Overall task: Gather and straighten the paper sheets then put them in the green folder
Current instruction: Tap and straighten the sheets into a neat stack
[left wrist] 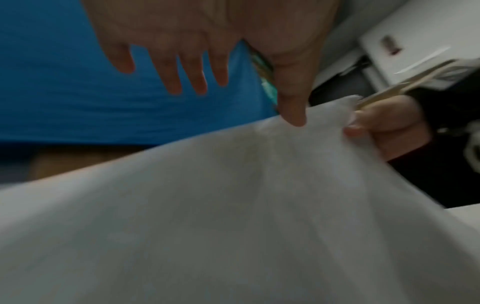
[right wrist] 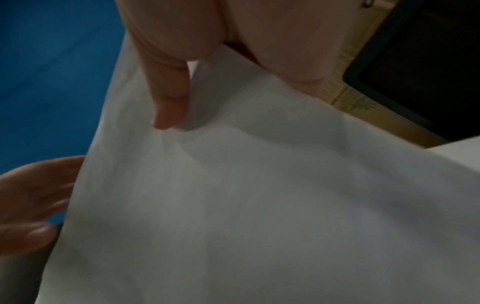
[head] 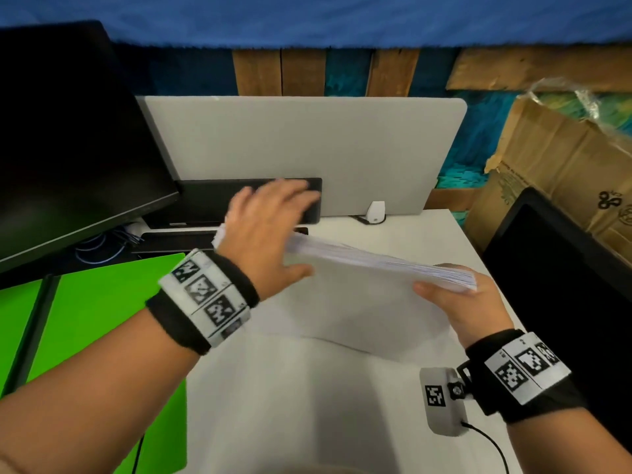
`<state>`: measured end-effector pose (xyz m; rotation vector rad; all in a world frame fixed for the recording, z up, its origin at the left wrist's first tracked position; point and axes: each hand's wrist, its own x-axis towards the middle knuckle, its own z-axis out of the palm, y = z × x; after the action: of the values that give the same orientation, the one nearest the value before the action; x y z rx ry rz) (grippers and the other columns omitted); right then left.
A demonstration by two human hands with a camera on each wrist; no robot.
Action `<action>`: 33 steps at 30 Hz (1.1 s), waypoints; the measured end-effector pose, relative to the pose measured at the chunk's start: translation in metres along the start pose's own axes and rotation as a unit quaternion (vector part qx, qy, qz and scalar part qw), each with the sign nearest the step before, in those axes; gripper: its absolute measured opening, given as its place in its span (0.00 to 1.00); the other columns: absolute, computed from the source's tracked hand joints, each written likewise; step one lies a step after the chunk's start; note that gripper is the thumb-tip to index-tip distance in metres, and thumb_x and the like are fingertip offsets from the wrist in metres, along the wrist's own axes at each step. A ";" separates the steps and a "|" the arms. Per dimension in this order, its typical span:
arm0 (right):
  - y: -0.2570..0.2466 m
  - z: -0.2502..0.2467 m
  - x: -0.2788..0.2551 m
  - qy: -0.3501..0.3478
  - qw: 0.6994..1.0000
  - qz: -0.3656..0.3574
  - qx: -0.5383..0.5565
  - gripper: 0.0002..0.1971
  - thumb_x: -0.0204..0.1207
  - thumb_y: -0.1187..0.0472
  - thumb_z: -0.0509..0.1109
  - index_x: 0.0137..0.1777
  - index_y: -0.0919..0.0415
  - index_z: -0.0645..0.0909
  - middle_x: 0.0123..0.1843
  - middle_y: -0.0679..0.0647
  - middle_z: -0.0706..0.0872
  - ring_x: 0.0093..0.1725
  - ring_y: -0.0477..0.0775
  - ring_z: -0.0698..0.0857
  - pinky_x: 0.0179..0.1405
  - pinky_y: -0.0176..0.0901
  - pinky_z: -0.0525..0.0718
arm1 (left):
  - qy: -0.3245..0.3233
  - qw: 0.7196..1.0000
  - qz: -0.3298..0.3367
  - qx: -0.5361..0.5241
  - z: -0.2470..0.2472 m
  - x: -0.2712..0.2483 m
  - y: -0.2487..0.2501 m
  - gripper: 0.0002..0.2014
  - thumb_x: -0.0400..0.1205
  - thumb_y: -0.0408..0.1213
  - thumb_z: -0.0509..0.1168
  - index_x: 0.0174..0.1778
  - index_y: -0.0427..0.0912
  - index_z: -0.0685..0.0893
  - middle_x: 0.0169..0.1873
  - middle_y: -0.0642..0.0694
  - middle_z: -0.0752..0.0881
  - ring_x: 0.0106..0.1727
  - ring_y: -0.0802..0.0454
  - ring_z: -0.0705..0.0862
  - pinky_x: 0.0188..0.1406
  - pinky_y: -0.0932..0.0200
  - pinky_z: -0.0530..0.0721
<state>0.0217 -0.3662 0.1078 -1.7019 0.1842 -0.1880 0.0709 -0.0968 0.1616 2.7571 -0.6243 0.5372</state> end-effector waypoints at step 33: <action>-0.048 0.033 -0.031 0.051 0.988 -0.065 0.131 0.16 0.65 0.68 0.78 0.51 0.52 0.85 0.47 0.48 0.92 0.50 0.50 0.90 0.47 0.44 0.86 | 0.159 0.874 -0.155 -0.432 0.008 -0.044 0.030 0.12 0.77 0.38 0.57 0.57 0.52 0.71 0.44 0.68 0.79 0.43 0.79 0.80 0.45 0.80 0.77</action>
<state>0.0002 -0.3204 0.1506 -1.4443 0.1189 -0.3799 0.0227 -0.1097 0.1416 1.8098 -0.2322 0.4641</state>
